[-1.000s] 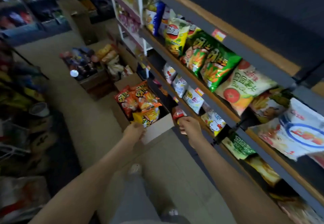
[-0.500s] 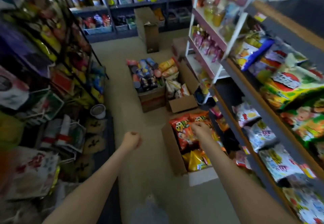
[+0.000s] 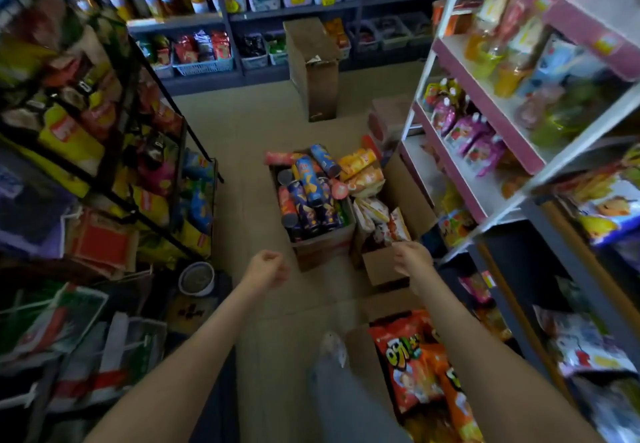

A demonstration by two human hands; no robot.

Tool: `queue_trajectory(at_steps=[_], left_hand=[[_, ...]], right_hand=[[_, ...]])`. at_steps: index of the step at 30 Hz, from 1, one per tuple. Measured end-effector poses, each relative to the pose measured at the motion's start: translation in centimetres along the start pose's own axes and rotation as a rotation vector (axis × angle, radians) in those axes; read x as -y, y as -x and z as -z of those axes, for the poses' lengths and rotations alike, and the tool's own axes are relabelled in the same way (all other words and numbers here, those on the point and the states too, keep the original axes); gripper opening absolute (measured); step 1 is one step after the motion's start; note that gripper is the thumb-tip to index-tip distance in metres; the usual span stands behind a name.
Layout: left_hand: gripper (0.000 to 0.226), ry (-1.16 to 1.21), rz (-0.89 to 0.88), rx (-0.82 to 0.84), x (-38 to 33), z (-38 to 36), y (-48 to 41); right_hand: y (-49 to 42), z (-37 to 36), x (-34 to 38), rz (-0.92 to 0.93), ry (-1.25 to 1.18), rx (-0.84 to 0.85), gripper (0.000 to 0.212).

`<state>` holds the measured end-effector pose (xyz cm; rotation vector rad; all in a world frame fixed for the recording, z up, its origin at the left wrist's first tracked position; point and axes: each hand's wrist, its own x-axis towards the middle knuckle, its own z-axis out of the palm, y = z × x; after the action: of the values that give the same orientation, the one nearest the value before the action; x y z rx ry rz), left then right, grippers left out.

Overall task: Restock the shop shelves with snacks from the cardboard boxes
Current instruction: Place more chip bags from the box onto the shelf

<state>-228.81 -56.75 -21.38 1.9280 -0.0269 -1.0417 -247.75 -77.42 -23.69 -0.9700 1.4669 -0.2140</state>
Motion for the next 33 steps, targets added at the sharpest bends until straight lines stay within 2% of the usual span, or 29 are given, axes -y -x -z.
queue_trajectory(at_steps=[4, 6, 10, 12, 16, 19, 24, 30, 33], left_hand=[[0.005, -0.066, 0.040, -0.018, -5.6, -1.0, -7.7], [0.004, -0.085, 0.056, -0.013, -8.3, -2.0, -11.3], [0.026, -0.151, 0.073, 0.062, -12.5, -5.1, -18.1], [0.028, -0.206, 0.071, 0.131, -13.9, -7.1, -21.8], [0.016, -0.290, 0.102, 0.233, -16.2, -11.5, -28.9], [0.016, -0.406, 0.113, 0.319, -16.8, -14.8, -33.6], [0.013, -0.448, 0.120, 0.395, -17.3, -20.4, -39.4], [0.009, -0.397, 0.140, 0.478, -11.8, -30.5, -46.2], [0.017, -0.303, 0.129, 0.543, -8.9, -35.3, -49.6]], right_hand=[[-5.8, -2.5, 5.4, -0.030, 0.009, 0.017, 0.029], [-8.0, -3.4, 8.0, -0.035, 0.028, 0.003, 0.027], [-12.4, -4.3, 11.5, -0.034, 0.043, -0.023, 0.029], [-15.2, -4.3, 12.2, -0.046, 0.060, -0.065, 0.023], [-20.7, -3.4, 12.4, -0.143, 0.072, -0.209, 0.004], [-24.0, -3.0, 12.1, -0.210, 0.064, -0.287, 0.004], [-30.4, -3.1, 10.5, -0.255, 0.021, -0.330, 0.010], [-41.9, -4.8, 4.6, -0.365, -0.092, -0.411, 0.016], [-47.7, -5.3, 0.1, -0.409, -0.091, -0.413, 0.017]])
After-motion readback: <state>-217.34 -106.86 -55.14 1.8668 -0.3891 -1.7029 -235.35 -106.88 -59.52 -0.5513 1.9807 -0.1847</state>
